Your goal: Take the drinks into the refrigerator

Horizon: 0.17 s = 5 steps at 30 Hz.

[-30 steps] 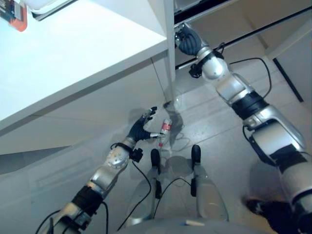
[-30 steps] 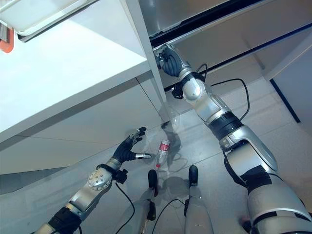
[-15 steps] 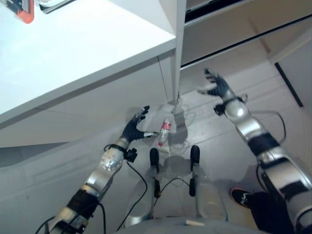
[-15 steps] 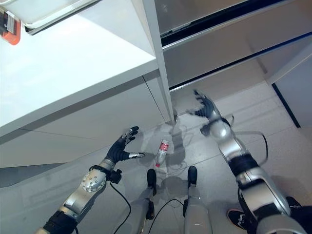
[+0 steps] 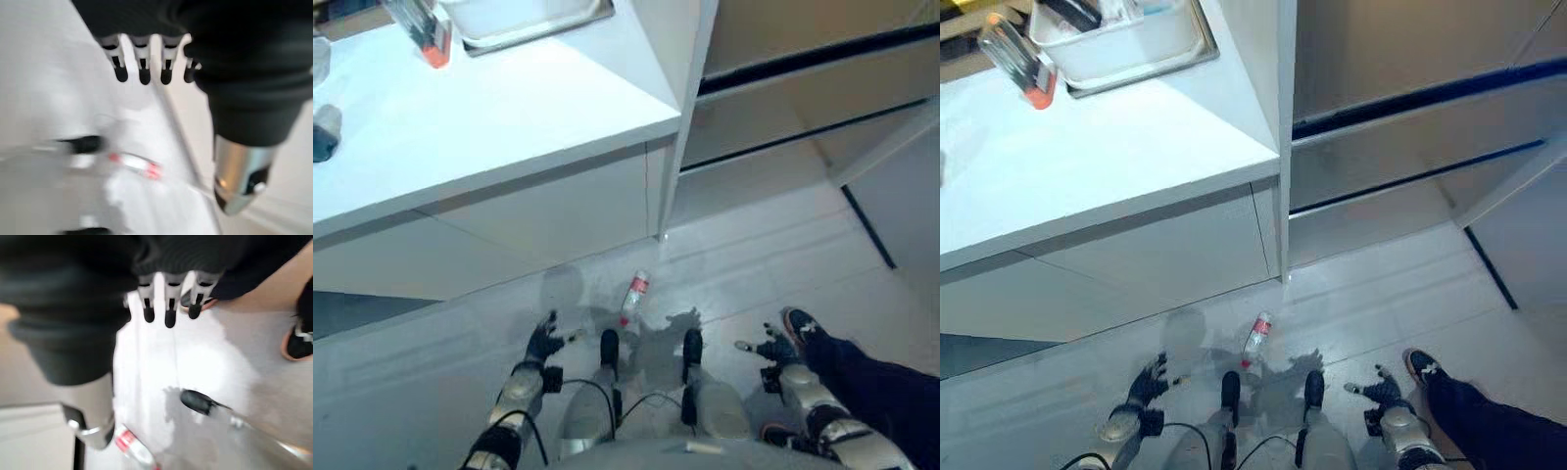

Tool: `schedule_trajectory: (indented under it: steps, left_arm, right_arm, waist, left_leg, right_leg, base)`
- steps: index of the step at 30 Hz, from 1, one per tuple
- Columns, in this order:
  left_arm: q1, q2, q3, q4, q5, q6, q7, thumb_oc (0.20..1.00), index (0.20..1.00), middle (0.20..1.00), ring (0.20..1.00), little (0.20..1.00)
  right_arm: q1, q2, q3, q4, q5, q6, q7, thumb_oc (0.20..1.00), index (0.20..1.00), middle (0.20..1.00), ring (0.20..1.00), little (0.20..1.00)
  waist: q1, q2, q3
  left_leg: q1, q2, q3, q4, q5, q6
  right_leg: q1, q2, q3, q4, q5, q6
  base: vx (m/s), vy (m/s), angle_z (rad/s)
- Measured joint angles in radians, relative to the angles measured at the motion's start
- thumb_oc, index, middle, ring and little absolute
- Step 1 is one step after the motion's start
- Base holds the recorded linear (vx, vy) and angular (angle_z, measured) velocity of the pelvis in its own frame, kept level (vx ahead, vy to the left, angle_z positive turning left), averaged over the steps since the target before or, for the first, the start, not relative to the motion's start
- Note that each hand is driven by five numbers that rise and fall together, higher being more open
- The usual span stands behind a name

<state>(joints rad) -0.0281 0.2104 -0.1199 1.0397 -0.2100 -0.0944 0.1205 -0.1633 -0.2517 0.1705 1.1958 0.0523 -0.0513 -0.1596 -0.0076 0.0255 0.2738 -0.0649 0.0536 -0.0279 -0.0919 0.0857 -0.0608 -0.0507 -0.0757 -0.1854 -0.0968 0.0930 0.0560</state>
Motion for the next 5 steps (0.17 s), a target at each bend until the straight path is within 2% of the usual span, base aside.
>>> schedule_trajectory:
  steps: [2,4,5]
  left_arm:
    - [0.011,-0.013,0.056,0.099,-0.008,0.019,-0.003,1.000,1.000,1.000,1.000,1.000]
    - [0.022,-0.018,0.085,0.156,-0.018,0.026,-0.008,1.000,1.000,1.000,1.000,1.000]
    - [0.021,-0.027,0.142,0.195,-0.041,0.030,-0.010,1.000,1.000,1.000,1.000,1.000]
  right_arm:
    - [0.006,0.024,0.020,0.043,-0.022,0.016,0.003,1.000,1.000,1.000,1.000,1.000]
    - [0.013,0.034,0.046,0.047,-0.041,0.019,0.007,1.000,1.000,1.000,1.000,1.000]
    - [0.024,0.042,0.046,0.047,-0.041,0.020,0.013,1.000,1.000,1.000,1.000,1.000]
  waist:
    - [0.002,-0.010,-0.062]
    - [0.006,-0.010,-0.094]
    - [0.015,-0.008,-0.113]
  left_leg:
    - [0.004,-0.001,-0.009,0.002,-0.005,0.001]
    - [0.018,-0.002,-0.018,0.002,-0.009,0.002]
    - [0.027,-0.003,-0.026,0.002,-0.013,0.003]
  right_leg:
    - [0.011,-0.001,-0.015,0.000,-0.011,0.001]
    - [0.030,-0.002,-0.024,0.000,-0.018,0.003]
    - [0.044,-0.001,-0.031,-0.001,-0.024,0.003]
  base:
    - [0.12,-0.028,0.18]
    - [0.12,-0.034,0.16]
    - [0.12,-0.039,0.16]
